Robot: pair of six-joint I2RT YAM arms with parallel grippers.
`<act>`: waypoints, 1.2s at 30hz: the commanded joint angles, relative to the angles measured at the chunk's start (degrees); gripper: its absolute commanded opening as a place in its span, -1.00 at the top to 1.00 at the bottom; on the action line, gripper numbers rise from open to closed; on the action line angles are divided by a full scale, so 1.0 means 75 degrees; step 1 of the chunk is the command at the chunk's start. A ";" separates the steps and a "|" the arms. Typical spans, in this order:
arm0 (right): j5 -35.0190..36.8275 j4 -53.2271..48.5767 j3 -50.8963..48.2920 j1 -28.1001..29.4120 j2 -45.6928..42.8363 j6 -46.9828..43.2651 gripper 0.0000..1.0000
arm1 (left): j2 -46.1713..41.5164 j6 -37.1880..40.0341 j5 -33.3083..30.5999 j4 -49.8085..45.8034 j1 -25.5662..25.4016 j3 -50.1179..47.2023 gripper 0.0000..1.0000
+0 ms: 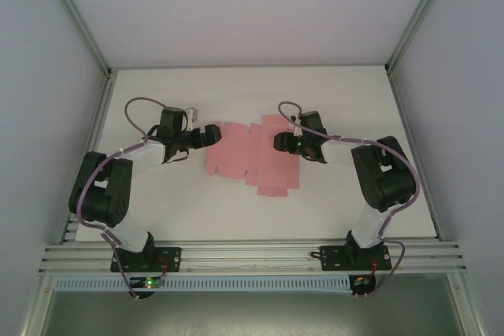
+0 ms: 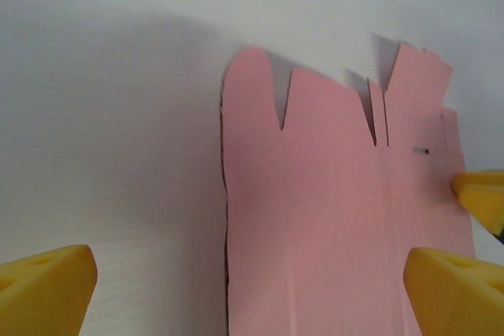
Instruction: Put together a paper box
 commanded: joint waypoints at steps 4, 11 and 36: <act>-0.0191 0.0187 -0.0357 -0.0203 0.0493 0.0243 -0.18 | 0.0364 -0.0130 0.0823 0.0236 -0.0146 0.0155 -1.00; -0.0276 0.0364 -0.0496 -0.0234 0.0583 0.0255 -0.18 | 0.0695 -0.0429 0.1556 0.0930 -0.0252 0.0176 -0.95; -0.1228 0.1092 -0.0851 -0.0540 -0.1081 -0.0081 -0.36 | 0.0263 -0.0883 0.2521 0.2387 -0.0276 -0.0107 1.00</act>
